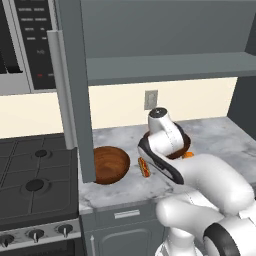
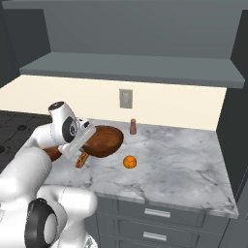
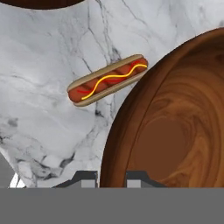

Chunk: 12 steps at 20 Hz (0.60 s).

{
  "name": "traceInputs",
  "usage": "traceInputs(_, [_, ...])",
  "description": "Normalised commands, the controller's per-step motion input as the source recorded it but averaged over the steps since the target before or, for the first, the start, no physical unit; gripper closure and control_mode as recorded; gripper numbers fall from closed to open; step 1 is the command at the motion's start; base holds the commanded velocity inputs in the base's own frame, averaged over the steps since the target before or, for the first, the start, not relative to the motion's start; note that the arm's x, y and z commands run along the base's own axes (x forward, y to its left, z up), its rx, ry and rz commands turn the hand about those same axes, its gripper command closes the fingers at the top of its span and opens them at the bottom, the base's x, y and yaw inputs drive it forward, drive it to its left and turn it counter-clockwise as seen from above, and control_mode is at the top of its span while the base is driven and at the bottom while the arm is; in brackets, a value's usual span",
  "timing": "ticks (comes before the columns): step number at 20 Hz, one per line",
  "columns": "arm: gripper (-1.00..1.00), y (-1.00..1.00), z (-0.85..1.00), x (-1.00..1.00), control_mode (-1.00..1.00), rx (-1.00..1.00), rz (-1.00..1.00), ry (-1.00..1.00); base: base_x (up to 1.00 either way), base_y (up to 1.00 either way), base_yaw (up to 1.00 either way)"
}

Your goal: Pick both bowls and place them on the counter. Then place the orange in one bowl and place the hot dog in the other bowl.

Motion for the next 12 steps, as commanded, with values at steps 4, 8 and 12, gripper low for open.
traceInputs(4, [1.0,0.0,-0.37,0.32,-1.0,0.0,0.0,0.0,0.0,0.0,0.0])
traceInputs(8, [1.0,0.0,-0.34,0.32,-1.0,0.0,0.0,0.0,0.0,0.0,0.0])
traceInputs(12, [1.0,0.0,-0.32,0.35,-1.0,0.0,0.0,0.0,0.0,0.0,0.0])
